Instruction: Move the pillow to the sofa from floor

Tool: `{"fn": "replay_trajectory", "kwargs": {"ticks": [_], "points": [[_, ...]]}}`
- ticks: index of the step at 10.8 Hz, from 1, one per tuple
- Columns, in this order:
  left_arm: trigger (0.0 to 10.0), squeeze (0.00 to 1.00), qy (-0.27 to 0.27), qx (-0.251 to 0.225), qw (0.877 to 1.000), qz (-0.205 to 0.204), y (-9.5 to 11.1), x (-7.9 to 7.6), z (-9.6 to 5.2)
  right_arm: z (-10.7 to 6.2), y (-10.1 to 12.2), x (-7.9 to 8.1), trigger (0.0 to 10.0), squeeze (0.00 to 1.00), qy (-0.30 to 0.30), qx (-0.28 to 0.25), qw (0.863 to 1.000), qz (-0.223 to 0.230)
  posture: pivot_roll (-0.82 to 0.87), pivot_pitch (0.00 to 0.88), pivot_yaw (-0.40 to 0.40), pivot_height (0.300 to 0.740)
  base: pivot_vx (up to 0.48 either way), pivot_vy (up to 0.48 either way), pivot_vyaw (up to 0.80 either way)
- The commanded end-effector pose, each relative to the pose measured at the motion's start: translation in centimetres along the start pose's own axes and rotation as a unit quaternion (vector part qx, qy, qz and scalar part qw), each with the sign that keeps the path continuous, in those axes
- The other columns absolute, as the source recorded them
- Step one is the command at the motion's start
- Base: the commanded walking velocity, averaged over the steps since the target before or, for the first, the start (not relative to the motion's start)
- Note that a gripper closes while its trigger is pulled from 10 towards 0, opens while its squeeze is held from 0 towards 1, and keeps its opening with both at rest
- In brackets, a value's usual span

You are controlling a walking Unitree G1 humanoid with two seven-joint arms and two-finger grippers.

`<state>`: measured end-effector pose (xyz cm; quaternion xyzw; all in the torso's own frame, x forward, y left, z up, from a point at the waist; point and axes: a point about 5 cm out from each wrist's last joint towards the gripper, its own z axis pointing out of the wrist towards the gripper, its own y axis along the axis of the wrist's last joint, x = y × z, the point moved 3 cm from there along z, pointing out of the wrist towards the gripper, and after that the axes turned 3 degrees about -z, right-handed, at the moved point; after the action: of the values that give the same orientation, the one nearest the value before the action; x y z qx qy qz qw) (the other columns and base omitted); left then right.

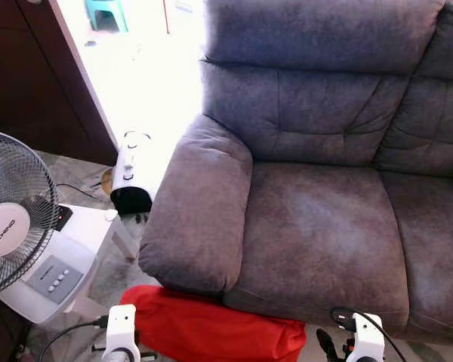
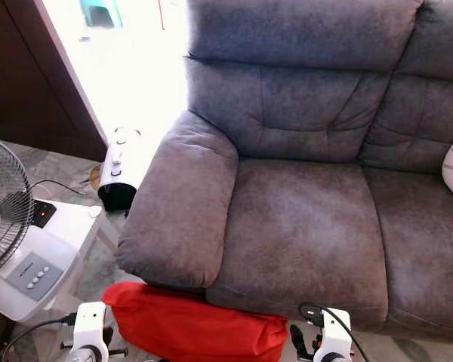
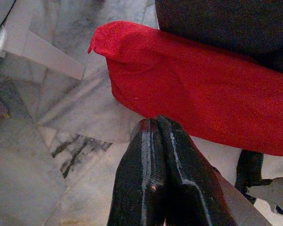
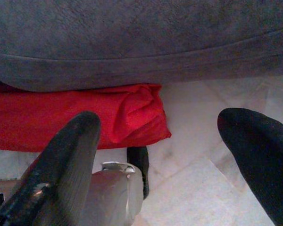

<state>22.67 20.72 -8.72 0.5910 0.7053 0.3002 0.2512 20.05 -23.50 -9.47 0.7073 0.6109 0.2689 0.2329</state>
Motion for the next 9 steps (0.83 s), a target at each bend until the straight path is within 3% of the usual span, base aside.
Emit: {"fn": "replay_trajectory", "kwargs": {"ticks": [1,2,3,9], "points": [[10.0,0.0,0.022,0.025,0.999,-0.008,-1.28,1.07,-0.31,-0.26,-0.99,-0.35,10.0,0.0,-0.006,0.019,1.0,-0.004,0.06,0.174,-0.01,0.74,0.0,0.0,0.0],[10.0,0.0,0.021,0.027,0.999,-0.004,-1.34,1.1,-0.33,-0.26,-1.06,-0.39,10.0,0.0,-0.007,0.024,1.0,-0.009,0.06,0.174,-0.01,0.74,0.0,0.0,0.0],[10.0,1.0,0.024,0.03,0.999,-0.004,-1.45,1.18,-0.35,-0.26,-1.07,-0.37,10.0,1.0,-0.006,0.024,1.0,-0.008,0.06,0.175,-0.011,0.74,0.0,0.0,0.0],[10.0,1.0,0.017,0.037,0.999,-0.011,-1.84,0.96,-0.43,-0.25,-1.18,-0.26,10.0,1.0,-0.003,0.028,1.0,-0.005,0.06,0.172,-0.01,0.74,0.0,0.0,0.0]]}}
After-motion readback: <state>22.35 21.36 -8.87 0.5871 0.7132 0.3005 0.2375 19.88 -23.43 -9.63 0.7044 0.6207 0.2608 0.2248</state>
